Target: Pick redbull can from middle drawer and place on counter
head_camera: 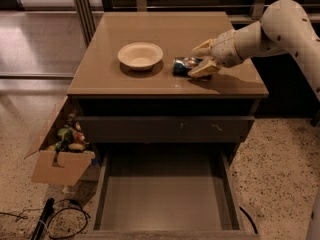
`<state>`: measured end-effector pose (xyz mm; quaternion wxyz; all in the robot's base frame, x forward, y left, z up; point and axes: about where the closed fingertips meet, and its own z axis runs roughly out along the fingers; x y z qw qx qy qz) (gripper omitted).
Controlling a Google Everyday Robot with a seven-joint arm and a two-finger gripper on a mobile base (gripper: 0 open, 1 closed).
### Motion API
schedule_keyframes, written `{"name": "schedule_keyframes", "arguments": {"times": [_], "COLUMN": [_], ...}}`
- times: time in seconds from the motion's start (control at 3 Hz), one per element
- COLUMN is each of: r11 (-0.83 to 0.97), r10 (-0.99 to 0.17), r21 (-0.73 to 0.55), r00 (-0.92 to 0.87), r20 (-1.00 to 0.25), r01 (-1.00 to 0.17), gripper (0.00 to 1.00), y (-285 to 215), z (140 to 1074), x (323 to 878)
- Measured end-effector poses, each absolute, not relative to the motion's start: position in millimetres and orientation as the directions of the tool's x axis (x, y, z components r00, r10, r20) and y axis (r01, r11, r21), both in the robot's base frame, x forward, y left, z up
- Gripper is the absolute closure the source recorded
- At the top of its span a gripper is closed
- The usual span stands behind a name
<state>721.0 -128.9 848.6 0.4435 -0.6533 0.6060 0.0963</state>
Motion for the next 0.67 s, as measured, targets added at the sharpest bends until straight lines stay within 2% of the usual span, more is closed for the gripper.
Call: {"name": "schedule_keyframes", "arguments": {"times": [0.33,0.67], "r11": [0.128,0.128], "r10": [-0.706,-0.706], "r21": [-0.463,-0.463], "r00": [0.247,0.247], "r20": [-0.663,-0.663], "r01": [-0.877,-0.877], "gripper": [0.0,0.0], "y": [-128.9,-128.9], "z": [848.5,848.5], "x": [721.0,721.0]}}
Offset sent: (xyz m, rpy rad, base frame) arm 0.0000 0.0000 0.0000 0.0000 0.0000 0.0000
